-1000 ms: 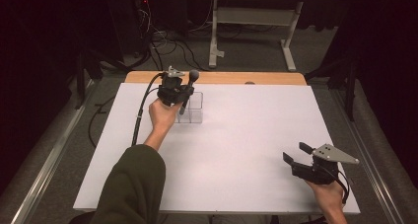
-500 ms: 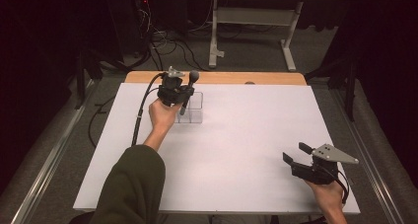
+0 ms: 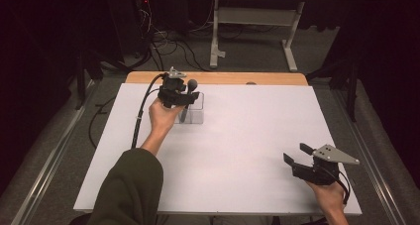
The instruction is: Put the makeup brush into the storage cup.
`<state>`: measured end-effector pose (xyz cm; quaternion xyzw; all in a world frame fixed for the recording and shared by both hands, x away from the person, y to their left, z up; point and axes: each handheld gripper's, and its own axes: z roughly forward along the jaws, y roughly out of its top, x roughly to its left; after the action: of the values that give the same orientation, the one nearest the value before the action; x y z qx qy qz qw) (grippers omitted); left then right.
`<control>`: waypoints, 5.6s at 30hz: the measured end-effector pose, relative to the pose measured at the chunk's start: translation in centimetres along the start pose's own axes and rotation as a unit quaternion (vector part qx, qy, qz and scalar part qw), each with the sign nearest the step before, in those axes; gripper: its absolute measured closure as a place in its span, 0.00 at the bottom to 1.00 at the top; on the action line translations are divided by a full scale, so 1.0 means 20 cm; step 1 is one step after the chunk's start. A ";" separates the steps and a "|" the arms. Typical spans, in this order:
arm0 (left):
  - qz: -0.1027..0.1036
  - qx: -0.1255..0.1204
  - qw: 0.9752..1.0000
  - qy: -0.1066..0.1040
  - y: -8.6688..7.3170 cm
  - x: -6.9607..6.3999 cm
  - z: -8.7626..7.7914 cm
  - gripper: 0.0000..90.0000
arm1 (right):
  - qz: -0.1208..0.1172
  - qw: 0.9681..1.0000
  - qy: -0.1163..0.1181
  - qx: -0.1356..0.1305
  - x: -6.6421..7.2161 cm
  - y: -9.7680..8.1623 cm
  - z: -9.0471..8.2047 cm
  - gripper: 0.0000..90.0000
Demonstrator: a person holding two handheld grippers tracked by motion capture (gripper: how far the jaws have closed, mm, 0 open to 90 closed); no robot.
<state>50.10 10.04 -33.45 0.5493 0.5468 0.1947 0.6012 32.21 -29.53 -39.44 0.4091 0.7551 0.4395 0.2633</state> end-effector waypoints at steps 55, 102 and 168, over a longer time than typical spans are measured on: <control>-0.001 -0.028 0.999 -0.023 0.11 -0.03 -0.18 0.41 | 0.002 1.000 -0.001 -0.002 0.00 0.00 0.00 0.35; 0.001 -0.038 0.999 -0.037 0.13 -0.02 -0.32 0.41 | 0.000 1.000 -0.002 -0.002 0.00 0.00 0.00 0.35; 0.013 -0.046 0.997 -0.057 0.12 0.01 -0.63 0.40 | 0.002 1.000 -0.002 -0.001 0.00 0.00 0.00 0.35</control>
<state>40.17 16.60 -28.88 0.5384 0.4953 0.1957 0.6531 32.20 -29.47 -39.48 0.4108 0.7533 0.4402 0.2647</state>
